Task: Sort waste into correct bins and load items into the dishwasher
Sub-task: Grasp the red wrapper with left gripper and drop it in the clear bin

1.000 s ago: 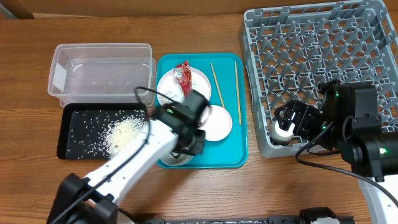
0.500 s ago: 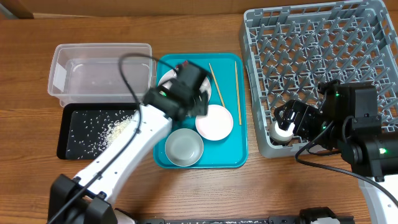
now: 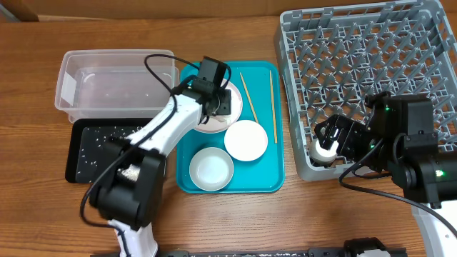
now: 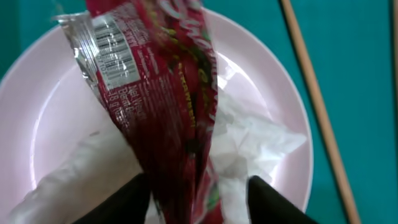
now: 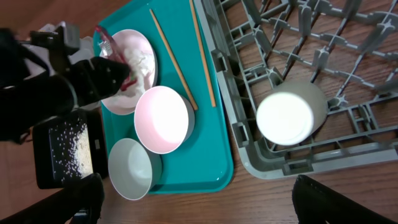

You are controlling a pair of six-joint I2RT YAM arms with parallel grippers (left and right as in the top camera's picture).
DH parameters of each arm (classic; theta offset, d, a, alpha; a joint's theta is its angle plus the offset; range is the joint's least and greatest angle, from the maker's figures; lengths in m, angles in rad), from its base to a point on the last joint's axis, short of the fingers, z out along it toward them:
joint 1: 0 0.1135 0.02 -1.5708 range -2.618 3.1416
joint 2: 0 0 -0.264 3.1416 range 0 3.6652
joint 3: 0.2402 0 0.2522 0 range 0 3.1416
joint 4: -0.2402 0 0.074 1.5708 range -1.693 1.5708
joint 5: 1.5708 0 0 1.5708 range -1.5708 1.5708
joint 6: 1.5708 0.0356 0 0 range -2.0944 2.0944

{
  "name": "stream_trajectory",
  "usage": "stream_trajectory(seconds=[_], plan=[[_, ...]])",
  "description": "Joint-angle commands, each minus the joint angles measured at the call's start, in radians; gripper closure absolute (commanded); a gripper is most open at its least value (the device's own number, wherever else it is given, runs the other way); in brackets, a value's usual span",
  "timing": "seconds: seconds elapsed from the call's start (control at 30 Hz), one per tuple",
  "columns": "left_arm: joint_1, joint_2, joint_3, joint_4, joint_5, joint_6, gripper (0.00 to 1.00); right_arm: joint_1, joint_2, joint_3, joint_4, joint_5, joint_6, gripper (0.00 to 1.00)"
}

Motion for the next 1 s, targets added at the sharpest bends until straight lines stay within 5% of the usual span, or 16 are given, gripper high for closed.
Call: stream_trajectory(seconds=[0.0, 0.07, 0.47, 0.67, 0.7, 0.87, 0.97], plan=[[0.0, 0.042, 0.011, 0.017, 0.005, 0.008, 0.73, -0.006, -0.01, 0.019, 0.002, -0.002, -0.003, 0.02], [0.0, 0.038, 0.013, 0.01, 0.006, 0.008, 0.96, -0.006, -0.01, 0.019, 0.002, -0.002, -0.003, 0.02], [0.034, -0.167, 0.244, -0.388, -0.119, -0.002, 0.96, -0.006, -0.01, 0.019, 0.0, -0.001, -0.003, 0.02], [0.251, -0.18, 0.243, -0.45, -0.145, -0.116, 0.96, -0.006, -0.01, 0.019, -0.004, -0.001, -0.003, 0.02], [0.295, -0.177, 0.243, -0.428, -0.089, -0.114, 0.94, -0.006, -0.01, 0.019, -0.003, -0.001, -0.003, 0.02], [0.362, -0.171, 0.244, -0.394, 0.072, -0.006, 0.56, -0.006, -0.01, 0.019, -0.001, -0.001, -0.003, 0.02], [0.325, -0.173, 0.244, -0.397, 0.108, 0.064, 0.51, -0.006, -0.01, 0.019, -0.002, -0.001, -0.003, 0.02]])
